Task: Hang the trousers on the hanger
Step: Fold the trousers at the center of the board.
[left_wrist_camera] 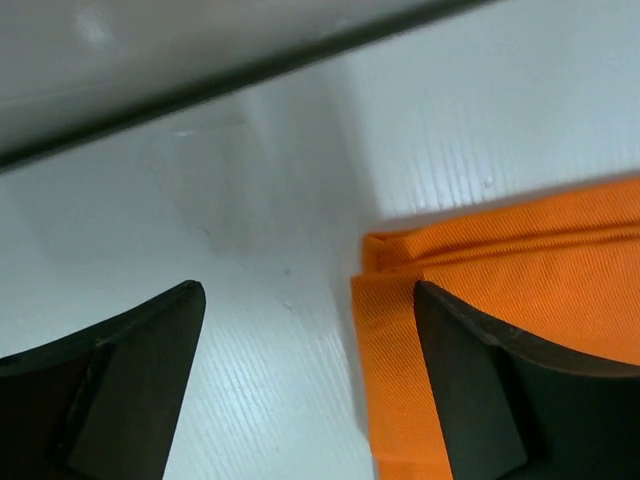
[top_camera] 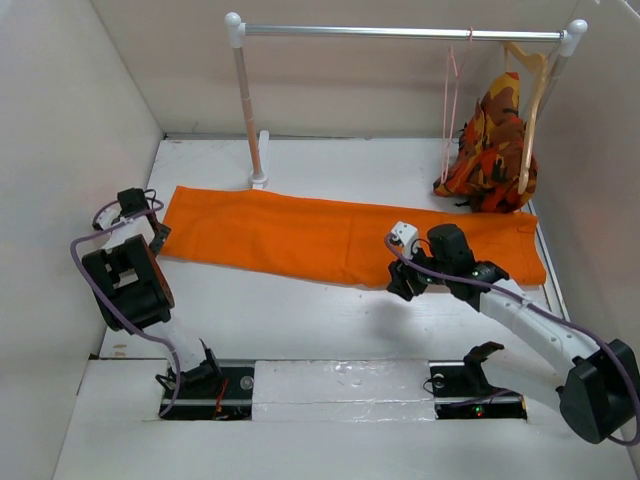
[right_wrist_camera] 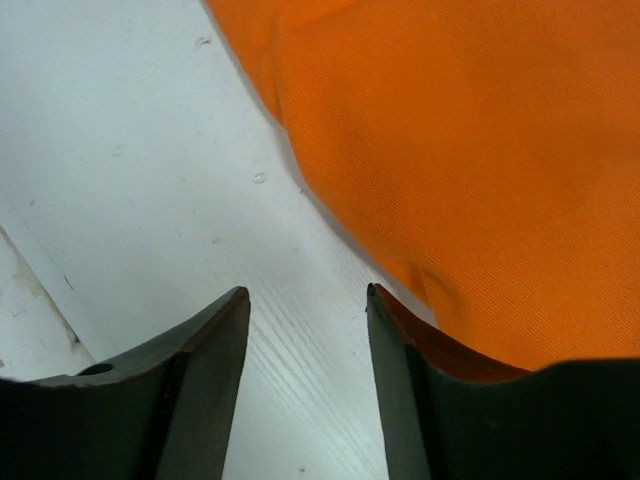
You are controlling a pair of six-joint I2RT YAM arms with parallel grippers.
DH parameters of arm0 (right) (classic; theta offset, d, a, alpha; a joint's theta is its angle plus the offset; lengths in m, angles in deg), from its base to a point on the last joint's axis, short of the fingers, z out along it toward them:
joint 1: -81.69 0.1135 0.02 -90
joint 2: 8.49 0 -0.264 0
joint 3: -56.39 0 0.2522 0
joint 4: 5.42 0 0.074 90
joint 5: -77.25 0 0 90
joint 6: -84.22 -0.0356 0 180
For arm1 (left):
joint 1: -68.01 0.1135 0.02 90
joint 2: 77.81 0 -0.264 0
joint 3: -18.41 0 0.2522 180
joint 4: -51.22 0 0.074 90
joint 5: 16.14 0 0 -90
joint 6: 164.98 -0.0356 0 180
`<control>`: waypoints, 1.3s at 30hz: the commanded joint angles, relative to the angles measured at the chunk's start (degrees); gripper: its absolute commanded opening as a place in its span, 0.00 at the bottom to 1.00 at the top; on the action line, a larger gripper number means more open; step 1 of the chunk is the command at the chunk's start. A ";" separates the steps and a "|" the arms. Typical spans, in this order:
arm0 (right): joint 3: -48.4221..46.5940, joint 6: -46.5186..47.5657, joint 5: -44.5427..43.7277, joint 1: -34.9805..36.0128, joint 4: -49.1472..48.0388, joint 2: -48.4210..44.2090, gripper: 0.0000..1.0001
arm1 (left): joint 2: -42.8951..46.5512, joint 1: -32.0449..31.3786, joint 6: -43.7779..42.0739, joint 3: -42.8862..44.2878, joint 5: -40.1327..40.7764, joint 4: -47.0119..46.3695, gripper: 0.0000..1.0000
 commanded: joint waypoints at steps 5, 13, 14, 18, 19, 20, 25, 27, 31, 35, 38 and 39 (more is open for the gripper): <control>-0.47 -0.38 1.29 -4.25 2.54 -5.51 0.66 | 7.40 -0.50 -1.89 -8.88 -10.36 -7.83 0.86; 1.29 -2.66 2.97 -8.73 4.02 -9.12 0.70 | 0.03 -3.04 -0.40 -6.00 -13.63 -9.51 0.78; 1.55 -2.84 1.84 -9.35 4.64 -9.82 0.70 | -0.59 -3.05 -0.23 -5.39 -13.55 -9.51 0.77; 3.22 -4.07 -1.33 -14.96 8.32 -12.37 0.76 | -2.88 -3.57 0.57 -2.23 -13.73 -9.17 0.22; 4.01 -4.16 -1.77 -18.11 8.94 -13.16 0.78 | -2.97 -3.57 0.48 -1.69 -13.11 -7.60 0.09; 4.89 -4.16 -1.69 -20.06 9.04 -13.43 0.79 | -2.80 -2.88 0.39 -1.43 -10.76 -6.80 0.00; 9.55 -3.02 3.40 -32.71 10.08 -14.66 0.80 | 3.51 0.47 0.21 -3.44 -3.11 -1.97 0.00; 9.73 -1.27 3.94 -38.95 11.58 -16.06 0.80 | 6.59 1.17 1.45 -5.89 1.65 -1.52 0.00; 7.27 1.20 2.27 -44.42 15.89 -15.90 0.82 | 12.92 1.17 2.67 -6.88 4.55 -0.29 0.00; 5.52 -0.20 1.92 -46.18 14.75 -12.91 0.84 | 14.69 1.17 5.22 -4.50 4.65 3.75 0.00; 5.25 -2.83 3.84 -49.95 11.42 -9.22 0.84 | 16.63 1.17 7.24 -4.15 1.84 4.55 0.00; 5.25 -3.62 4.54 -52.66 8.10 -7.04 0.84 | 17.15 1.17 7.33 -4.32 1.31 4.37 0.00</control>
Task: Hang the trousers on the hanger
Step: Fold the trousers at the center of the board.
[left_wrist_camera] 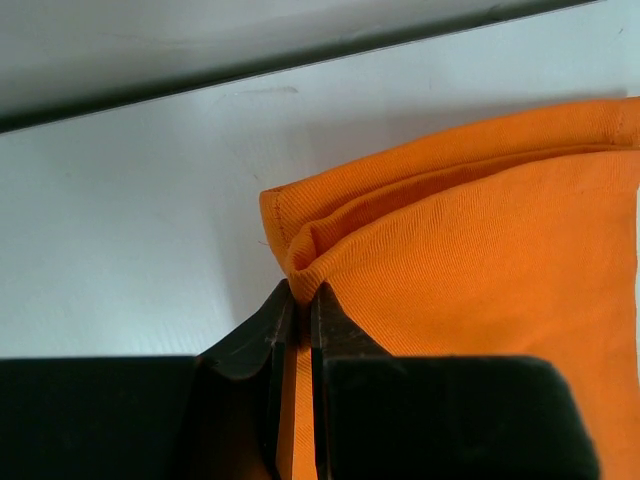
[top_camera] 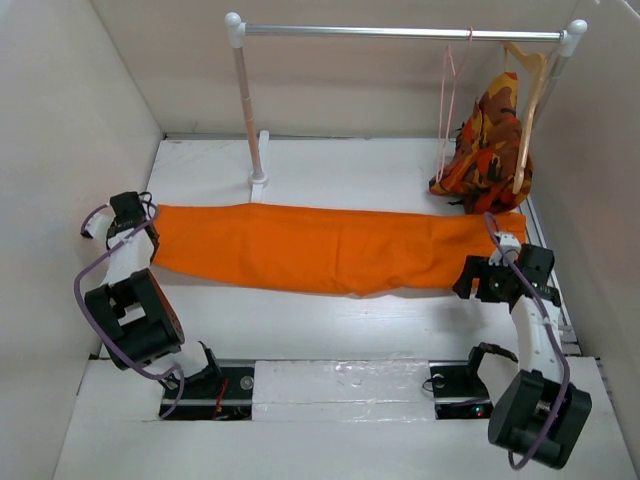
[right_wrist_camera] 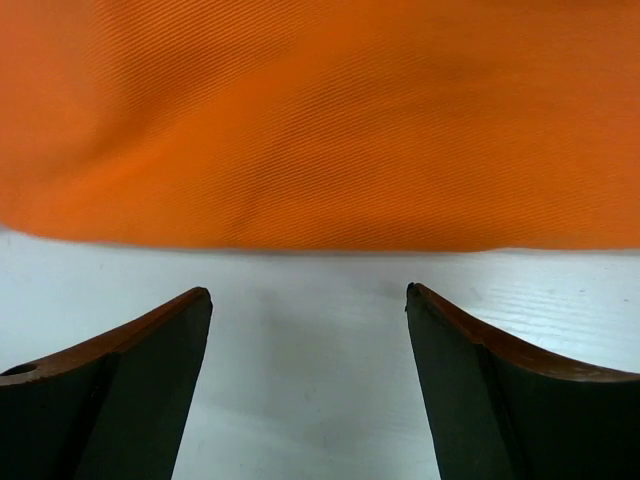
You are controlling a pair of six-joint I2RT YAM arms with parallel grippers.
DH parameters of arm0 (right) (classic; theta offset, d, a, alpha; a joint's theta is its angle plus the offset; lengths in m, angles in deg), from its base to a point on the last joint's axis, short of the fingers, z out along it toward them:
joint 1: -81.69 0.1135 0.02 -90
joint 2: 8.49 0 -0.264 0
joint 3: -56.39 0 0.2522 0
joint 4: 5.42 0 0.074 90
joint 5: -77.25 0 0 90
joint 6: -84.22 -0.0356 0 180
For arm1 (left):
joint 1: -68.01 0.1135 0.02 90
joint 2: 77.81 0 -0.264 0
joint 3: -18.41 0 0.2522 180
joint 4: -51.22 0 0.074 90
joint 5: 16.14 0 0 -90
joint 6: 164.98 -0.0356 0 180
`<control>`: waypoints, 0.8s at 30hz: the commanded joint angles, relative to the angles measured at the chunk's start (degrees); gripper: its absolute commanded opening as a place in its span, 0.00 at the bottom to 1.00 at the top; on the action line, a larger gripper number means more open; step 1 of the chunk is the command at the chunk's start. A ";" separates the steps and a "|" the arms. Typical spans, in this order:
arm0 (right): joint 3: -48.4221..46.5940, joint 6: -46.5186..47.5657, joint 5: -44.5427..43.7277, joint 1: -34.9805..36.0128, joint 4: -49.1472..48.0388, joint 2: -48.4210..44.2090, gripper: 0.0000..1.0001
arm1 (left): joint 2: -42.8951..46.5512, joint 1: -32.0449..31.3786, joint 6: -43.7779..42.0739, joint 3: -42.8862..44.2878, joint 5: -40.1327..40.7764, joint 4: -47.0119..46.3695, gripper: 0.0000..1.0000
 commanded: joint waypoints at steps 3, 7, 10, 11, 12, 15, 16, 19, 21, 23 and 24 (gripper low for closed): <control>-4.50 -4.72 4.24 -6.32 -12.24 7.25 0.82 | 1.14 -0.25 1.87 3.92 1.44 3.70 0.00; -7.41 -7.02 -1.90 -6.93 -18.32 14.79 0.69 | 0.07 -0.78 -0.07 5.68 2.24 3.09 0.00; -9.25 -6.94 -3.49 -6.93 -21.23 19.37 0.07 | -3.08 -1.39 0.72 8.57 1.62 3.87 0.00; -9.95 -6.33 -4.28 -6.93 -21.23 21.48 0.00 | -3.79 -1.40 0.46 10.67 2.23 4.84 0.00; -10.39 -6.06 -5.25 -7.63 -21.84 21.93 0.00 | -4.93 -1.40 0.29 11.91 3.01 5.45 0.00; -13.03 -4.66 -6.40 -9.38 -21.94 22.99 0.00 | -5.55 -1.92 -0.15 17.01 4.60 8.27 0.00; -15.21 -4.21 -6.83 -9.39 -21.68 23.17 0.00 | -5.64 -1.92 -0.07 17.89 4.26 8.71 0.00; -18.04 -2.37 -7.81 -8.87 -20.36 23.34 0.01 | -5.64 -1.92 -0.50 18.43 4.78 8.72 0.00; -20.41 -0.52 -7.71 -8.34 -16.26 25.44 0.30 | -5.90 -1.92 -0.94 16.33 5.83 7.92 0.00; -16.67 -0.52 -5.88 -8.95 -16.66 24.84 0.60 | -5.99 -1.92 -1.56 14.31 6.45 6.61 0.00; -14.72 -0.87 -5.26 -9.91 -17.45 22.23 0.65 | -5.99 -1.92 -1.65 13.86 6.36 6.52 0.00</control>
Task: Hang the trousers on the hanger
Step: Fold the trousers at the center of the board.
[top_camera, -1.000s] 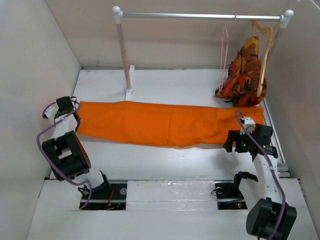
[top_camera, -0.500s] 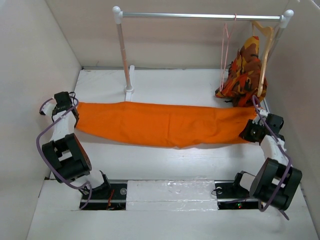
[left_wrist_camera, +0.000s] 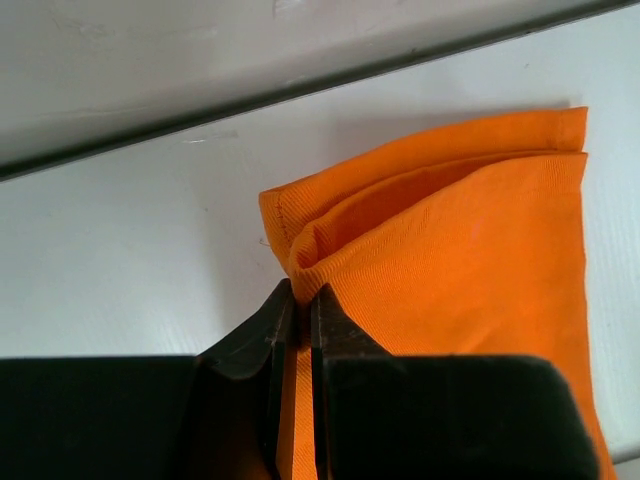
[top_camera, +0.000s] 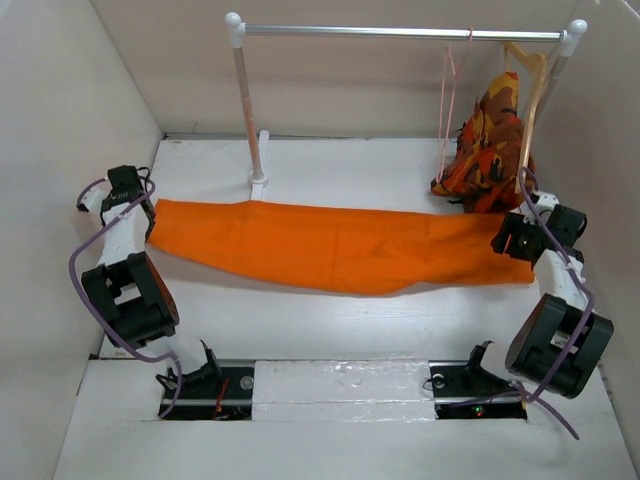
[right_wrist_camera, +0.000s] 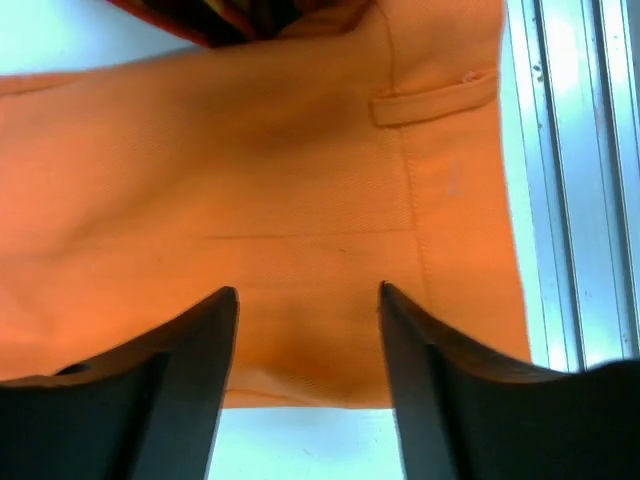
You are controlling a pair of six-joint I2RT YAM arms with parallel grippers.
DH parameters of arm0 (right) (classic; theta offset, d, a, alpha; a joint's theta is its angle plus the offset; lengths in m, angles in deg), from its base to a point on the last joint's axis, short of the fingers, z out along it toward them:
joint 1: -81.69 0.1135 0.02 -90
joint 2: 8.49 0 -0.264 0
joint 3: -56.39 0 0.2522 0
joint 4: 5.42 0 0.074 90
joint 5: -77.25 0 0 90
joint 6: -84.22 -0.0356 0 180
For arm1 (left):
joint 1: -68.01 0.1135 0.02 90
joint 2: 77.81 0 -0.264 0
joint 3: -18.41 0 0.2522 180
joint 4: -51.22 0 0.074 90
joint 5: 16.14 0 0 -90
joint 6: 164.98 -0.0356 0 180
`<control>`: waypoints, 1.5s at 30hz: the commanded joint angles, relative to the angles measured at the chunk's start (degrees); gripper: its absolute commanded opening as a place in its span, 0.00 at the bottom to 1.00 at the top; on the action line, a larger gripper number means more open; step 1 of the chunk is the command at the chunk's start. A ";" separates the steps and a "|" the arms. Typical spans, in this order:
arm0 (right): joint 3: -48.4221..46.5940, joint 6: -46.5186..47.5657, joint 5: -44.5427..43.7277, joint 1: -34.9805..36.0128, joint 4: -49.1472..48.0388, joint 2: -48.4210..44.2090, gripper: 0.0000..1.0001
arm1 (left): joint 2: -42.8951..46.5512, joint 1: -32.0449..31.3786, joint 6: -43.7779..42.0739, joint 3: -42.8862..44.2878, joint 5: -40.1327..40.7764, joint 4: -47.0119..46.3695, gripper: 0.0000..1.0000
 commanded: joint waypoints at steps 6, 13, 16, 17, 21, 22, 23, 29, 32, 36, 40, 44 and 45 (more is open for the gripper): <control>13.03 -3.03 0.80 -13.60 -4.54 -10.98 0.75 | -0.67 0.70 -1.39 -1.01 4.90 -2.12 0.00; 13.92 -11.37 8.78 -17.66 -15.44 0.78 0.82 | -1.63 0.08 -2.18 -1.88 4.99 -2.73 0.00; 14.27 -15.25 9.23 -17.13 -21.07 8.24 0.72 | -1.46 0.08 -2.18 -3.28 5.34 -2.91 0.00; 14.27 -15.26 9.24 -17.13 -21.08 8.27 0.59 | -1.37 0.08 -2.18 -3.72 5.34 -2.91 0.00; 16.12 -11.75 9.51 -26.16 -13.22 2.95 0.15 | -1.72 2.28 -2.79 -6.18 9.02 -1.95 0.00; 15.68 -10.61 7.15 -29.92 -10.82 0.30 0.14 | -1.81 2.80 -2.62 -6.97 11.73 -1.33 0.00; 15.07 -10.08 6.26 -31.35 -8.54 -2.34 0.11 | -1.81 2.81 -2.62 -8.37 13.58 -0.20 0.00; 9.36 -7.62 5.46 -33.39 1.76 -7.29 0.01 | -0.24 2.81 0.54 -9.35 24.84 7.63 0.00; 5.67 -4.72 2.21 -33.39 5.54 -5.28 0.04 | 1.44 2.81 2.56 -11.46 24.23 8.51 0.00; 6.36 -3.83 5.98 -31.98 2.13 -2.37 0.64 | 3.72 2.29 3.00 -9.27 18.74 8.87 0.24; 5.49 -4.97 7.39 -30.41 2.29 -1.05 0.80 | 6.18 -4.54 5.91 -2.69 13.96 9.75 0.81; 6.62 -7.08 5.64 -29.87 1.07 0.27 0.81 | 8.38 -13.17 4.95 5.92 14.13 9.31 0.83; 7.85 -6.99 4.85 -29.87 1.33 0.10 0.81 | 8.73 -15.01 4.42 6.46 13.78 8.87 0.81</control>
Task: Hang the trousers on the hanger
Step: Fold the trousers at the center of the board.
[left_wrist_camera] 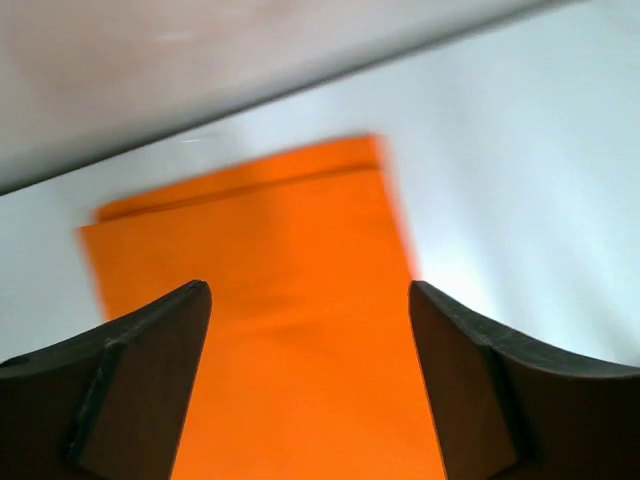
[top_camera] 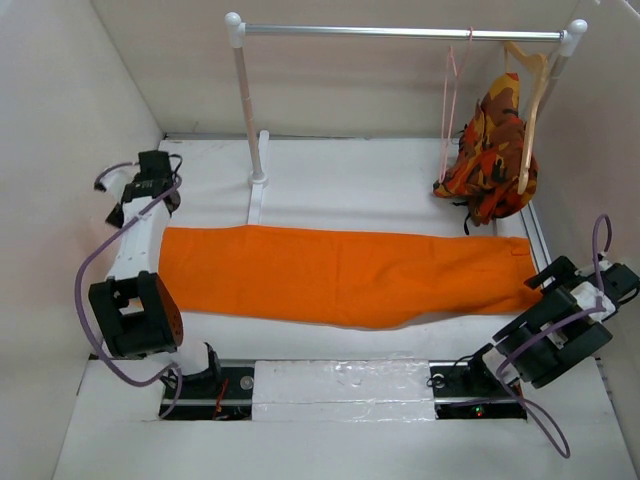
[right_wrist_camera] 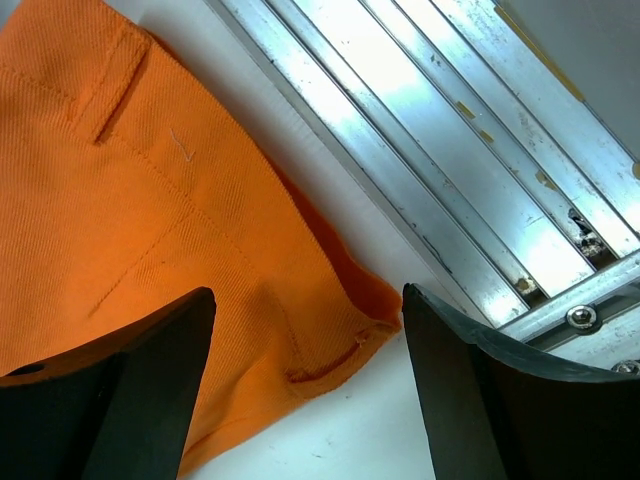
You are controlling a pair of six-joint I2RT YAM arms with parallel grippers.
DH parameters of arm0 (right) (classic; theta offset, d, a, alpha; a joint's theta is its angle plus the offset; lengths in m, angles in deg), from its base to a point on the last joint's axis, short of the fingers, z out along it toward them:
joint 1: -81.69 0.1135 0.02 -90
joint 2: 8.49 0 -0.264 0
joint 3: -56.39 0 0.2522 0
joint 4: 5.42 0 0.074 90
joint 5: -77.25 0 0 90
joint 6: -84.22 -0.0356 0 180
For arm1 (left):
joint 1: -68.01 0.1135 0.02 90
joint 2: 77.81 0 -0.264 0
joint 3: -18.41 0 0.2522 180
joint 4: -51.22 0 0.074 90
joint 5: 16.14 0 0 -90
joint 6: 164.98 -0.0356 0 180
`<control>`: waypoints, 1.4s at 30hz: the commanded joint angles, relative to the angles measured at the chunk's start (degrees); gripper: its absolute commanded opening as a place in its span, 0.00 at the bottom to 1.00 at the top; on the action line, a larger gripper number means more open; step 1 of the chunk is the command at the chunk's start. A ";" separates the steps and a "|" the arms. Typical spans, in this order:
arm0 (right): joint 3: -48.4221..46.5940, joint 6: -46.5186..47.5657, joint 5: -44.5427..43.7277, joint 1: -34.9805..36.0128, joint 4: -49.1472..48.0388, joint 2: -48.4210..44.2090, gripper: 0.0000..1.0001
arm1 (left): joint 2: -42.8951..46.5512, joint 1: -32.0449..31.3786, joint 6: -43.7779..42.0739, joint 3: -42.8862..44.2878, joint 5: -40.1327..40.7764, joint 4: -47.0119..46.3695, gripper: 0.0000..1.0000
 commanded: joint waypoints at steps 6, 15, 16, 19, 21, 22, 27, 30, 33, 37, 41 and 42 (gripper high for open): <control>4.18 0.48 -4.23 0.46 -0.26 -5.79 0.81 | 11.47 -27.73 -4.18 -7.50 -15.05 -14.95 0.21; 12.28 -4.10 2.09 -0.06 -14.22 -2.65 0.76 | 15.70 -56.49 -0.85 -19.82 -22.81 -23.49 0.00; 11.75 -3.47 3.31 -0.06 -14.40 -1.59 0.73 | 15.70 -59.38 -0.23 -20.52 -22.56 -23.84 0.00; 10.43 2.23 7.35 -0.06 -13.36 -2.35 0.32 | 15.70 -61.86 1.53 -23.43 -22.91 -24.99 0.00; 9.72 4.53 9.64 0.81 -8.16 -12.21 0.08 | 16.41 -61.87 2.24 -26.24 -23.96 -25.60 0.00; 9.38 5.31 10.17 1.69 -6.16 -16.47 0.04 | 17.10 -61.87 2.24 -28.24 -24.14 -26.39 0.00; 3.59 1.28 5.97 19.86 5.44 -31.79 0.00 | 18.16 -61.87 1.27 -32.65 -26.51 -27.72 0.00; -2.98 5.05 4.81 26.11 13.35 -33.13 0.00 | 18.34 -61.87 0.22 -35.11 -28.88 -28.76 0.00; -8.62 5.06 4.12 35.07 16.18 -35.06 0.00 | 18.34 -61.87 0.21 -37.48 -30.29 -31.05 0.00; -11.28 -1.77 2.00 47.37 16.54 -39.10 0.00 | 17.55 -61.87 -0.05 -38.01 -31.52 -32.80 0.00; -12.42 -10.57 -3.70 61.43 13.82 -41.47 0.00 | 15.89 -62.39 -0.49 -38.02 -32.49 -35.01 0.00; -12.86 -12.24 -6.50 66.86 12.77 -41.91 0.00 | 15.53 -63.09 -0.49 -37.84 -32.40 -35.27 0.00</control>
